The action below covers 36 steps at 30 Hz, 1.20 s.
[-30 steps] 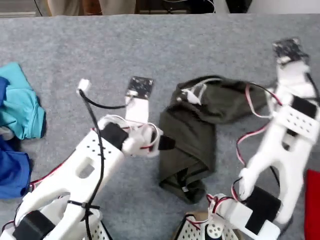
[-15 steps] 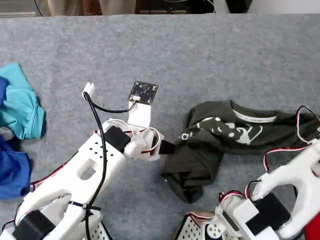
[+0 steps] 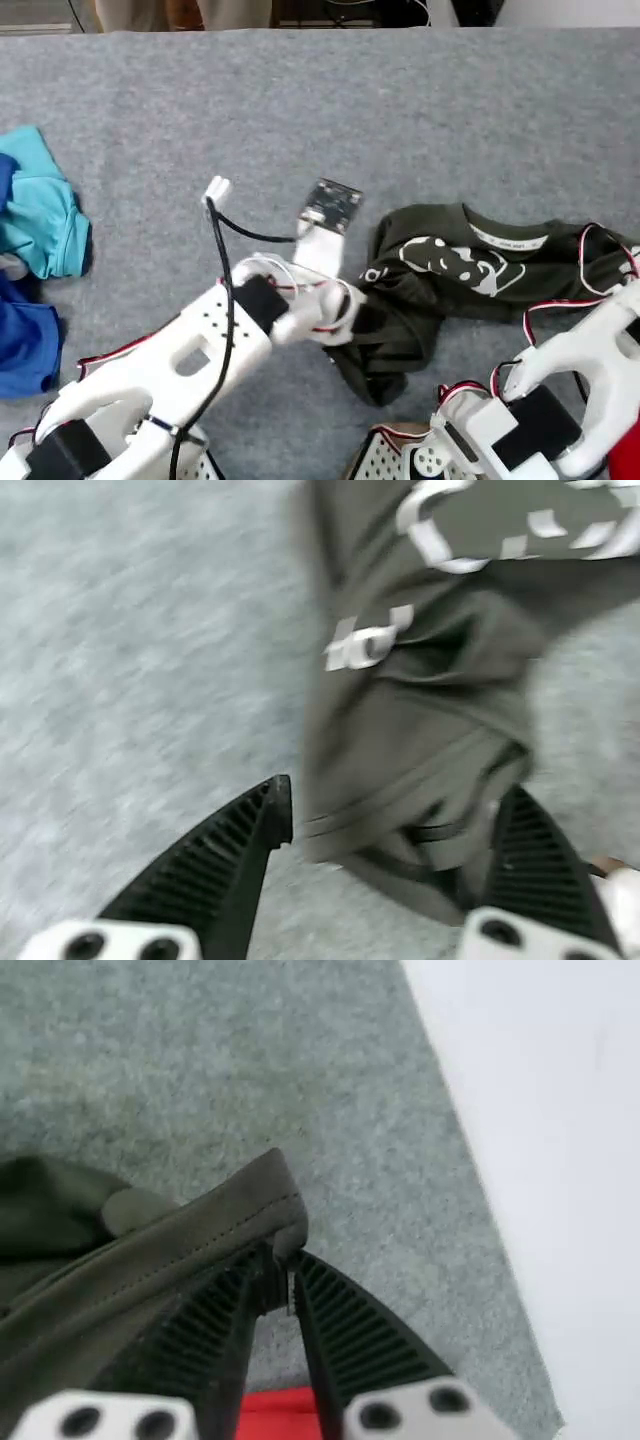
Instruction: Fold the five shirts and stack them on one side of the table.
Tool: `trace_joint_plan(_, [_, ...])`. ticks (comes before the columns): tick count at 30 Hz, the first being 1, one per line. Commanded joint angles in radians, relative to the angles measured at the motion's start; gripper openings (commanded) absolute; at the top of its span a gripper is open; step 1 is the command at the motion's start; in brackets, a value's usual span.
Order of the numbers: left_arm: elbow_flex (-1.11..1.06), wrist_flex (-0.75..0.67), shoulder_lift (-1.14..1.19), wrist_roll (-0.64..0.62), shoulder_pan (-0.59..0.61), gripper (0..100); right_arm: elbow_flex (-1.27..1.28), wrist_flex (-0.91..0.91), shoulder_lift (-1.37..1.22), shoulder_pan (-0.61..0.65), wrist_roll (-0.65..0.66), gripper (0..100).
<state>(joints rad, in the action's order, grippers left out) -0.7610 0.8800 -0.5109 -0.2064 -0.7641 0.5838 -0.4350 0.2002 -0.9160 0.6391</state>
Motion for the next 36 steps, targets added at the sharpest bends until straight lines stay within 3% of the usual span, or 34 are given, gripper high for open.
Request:
trace_joint_plan(1, [0.009, -0.100, -0.004, -0.006, -0.061, 27, -0.002, 0.015, 0.024, -0.025, 0.009, 0.5])
trace_joint_plan(7, [-0.064, -0.334, -0.002, -0.006, -0.072, 26, -0.002, 0.015, 0.025, -0.024, 0.009, 0.5])
trace_joint_plan(14, [-0.265, -0.761, -0.002, 0.000, -0.078, 13, -0.001, 0.014, 0.025, -0.024, 0.009, 0.5])
trace_joint_plan(17, [-0.308, -0.859, 0.012, 0.002, -0.078, 12, 0.019, 0.014, 0.025, -0.024, 0.009, 0.5])
trace_joint_plan(25, [-0.184, -0.853, 0.217, 0.000, -0.083, 12, 0.068, 0.015, 0.025, -0.025, 0.009, 0.5])
trace_joint_plan(31, [-0.094, -0.672, 0.174, -0.002, -0.144, 12, 0.062, 0.021, 0.025, -0.044, 0.009, 0.5])
trace_joint_plan(36, [-0.092, -0.663, 0.117, 0.000, -0.184, 13, 0.062, 0.021, 0.025, -0.064, 0.011, 0.5])
